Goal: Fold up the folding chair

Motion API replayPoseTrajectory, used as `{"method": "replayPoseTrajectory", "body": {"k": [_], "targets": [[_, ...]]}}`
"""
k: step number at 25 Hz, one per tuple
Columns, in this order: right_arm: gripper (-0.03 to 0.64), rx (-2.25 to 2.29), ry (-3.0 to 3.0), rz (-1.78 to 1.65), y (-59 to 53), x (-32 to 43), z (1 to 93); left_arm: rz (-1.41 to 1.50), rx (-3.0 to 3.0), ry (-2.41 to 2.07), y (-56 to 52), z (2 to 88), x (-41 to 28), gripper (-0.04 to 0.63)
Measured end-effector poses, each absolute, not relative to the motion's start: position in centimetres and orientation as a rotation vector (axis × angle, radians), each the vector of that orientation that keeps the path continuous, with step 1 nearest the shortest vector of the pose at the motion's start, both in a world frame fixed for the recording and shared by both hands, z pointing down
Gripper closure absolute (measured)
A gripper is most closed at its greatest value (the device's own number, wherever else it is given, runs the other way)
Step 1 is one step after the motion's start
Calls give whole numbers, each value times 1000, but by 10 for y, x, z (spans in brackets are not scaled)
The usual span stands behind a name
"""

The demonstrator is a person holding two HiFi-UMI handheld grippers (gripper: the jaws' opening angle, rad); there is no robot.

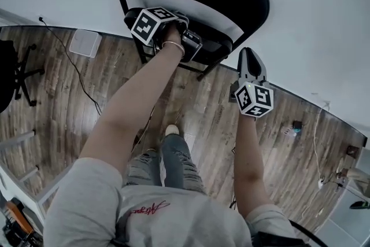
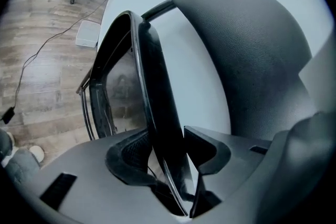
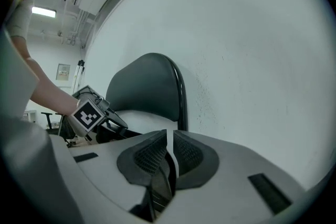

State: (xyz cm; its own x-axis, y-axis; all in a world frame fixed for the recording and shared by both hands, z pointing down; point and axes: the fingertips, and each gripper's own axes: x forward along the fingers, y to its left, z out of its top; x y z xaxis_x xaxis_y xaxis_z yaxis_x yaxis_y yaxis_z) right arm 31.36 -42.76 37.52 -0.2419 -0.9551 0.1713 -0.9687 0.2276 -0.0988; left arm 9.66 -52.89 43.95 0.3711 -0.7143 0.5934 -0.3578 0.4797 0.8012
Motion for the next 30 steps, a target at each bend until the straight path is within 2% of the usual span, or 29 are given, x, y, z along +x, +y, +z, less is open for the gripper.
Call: {"method": "replayPoseTrajectory", "body": {"k": [10,15,16,18,20,26,30], "targets": [[569,2017,-2520,501,-354,265,366,-186,1372,-1049,-523,430,83,379],[569,1863,-2492,364,-324,242,361,-234,1459,-1045,-475,416,50,380],[569,1813,-2496,333,-317,232,356,-235,1463,-1065,-455,417,42,387],[569,1737,-2527,300,-302,211,340,-211,1529,-1161,-411,414,23,494],[569,1678,-2576,261,-284,190,316,-195,1641,-1248,-363,392,13,543],[569,1605,-2690,70,-197,145,231,-223,2114,-1198,-233,277,18,571],[569,1722,-2733,0,-117,115,189,-260,2347,-1216,-158,215,-10,574]]}}
